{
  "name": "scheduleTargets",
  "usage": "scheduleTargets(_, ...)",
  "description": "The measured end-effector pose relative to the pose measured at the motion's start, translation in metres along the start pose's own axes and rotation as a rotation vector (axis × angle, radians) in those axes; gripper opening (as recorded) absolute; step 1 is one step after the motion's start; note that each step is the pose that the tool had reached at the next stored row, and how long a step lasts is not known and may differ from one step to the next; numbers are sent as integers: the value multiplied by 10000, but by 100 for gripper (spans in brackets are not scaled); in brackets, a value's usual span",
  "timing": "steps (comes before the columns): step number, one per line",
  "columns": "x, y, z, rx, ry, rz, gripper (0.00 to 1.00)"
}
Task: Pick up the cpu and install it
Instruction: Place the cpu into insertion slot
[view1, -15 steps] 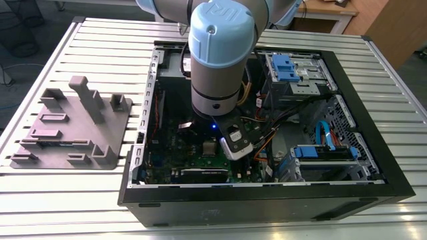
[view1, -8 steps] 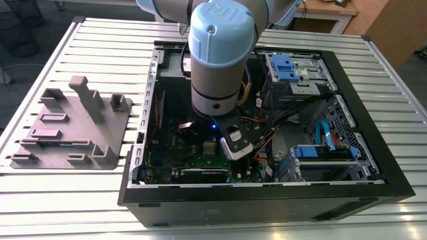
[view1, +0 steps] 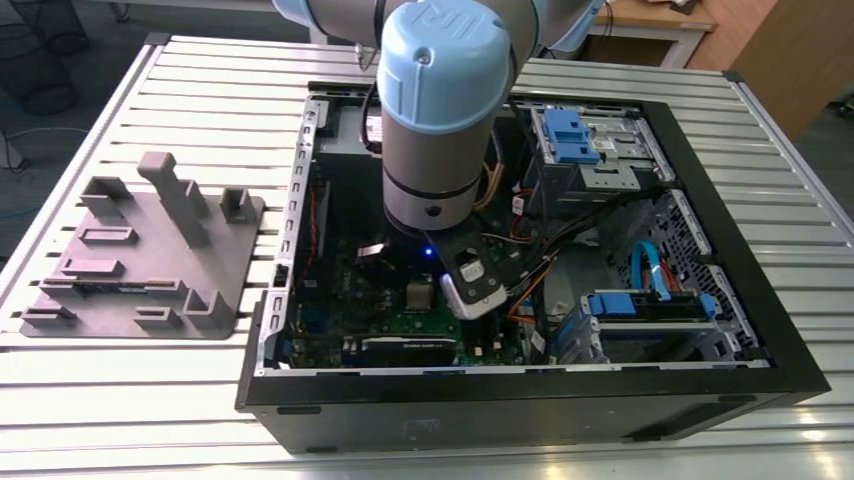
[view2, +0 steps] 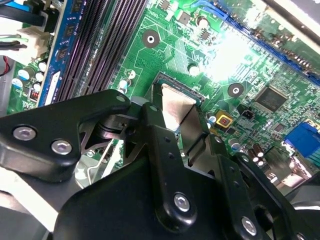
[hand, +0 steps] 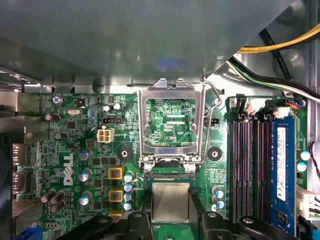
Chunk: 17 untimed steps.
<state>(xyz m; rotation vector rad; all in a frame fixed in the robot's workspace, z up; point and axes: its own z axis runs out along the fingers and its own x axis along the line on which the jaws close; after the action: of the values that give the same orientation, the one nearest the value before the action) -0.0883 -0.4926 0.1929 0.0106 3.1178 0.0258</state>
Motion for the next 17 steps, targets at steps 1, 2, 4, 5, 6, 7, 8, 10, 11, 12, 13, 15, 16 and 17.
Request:
scheduleTargets(1,-1,0,0,4,-1,0,40)
scheduleTargets(2,-2,0,0,9,0,0,40)
scheduleTargets(4,-3,-1,-1,13,1,-1,40)
scheduleTargets(5,-5,-3,-1,14,1,-1,40)
scheduleTargets(6,-6,-6,0,13,0,-2,40)
scheduleTargets(7,-6,-10,1,13,1,-1,40)
scheduleTargets(8,-6,-14,2,13,1,-1,40)
scheduleTargets(10,-7,-28,4,14,1,-2,40)
scheduleTargets(11,-6,-31,6,9,1,0,40)
scheduleTargets(12,-6,-31,6,-2,1,1,40)
scheduleTargets(13,-6,-32,6,-22,1,1,40)
scheduleTargets(15,-6,-31,7,-56,0,1,40)
scheduleTargets(16,-6,-31,7,-68,0,1,40)
scheduleTargets(17,-6,-31,6,-76,0,2,40)
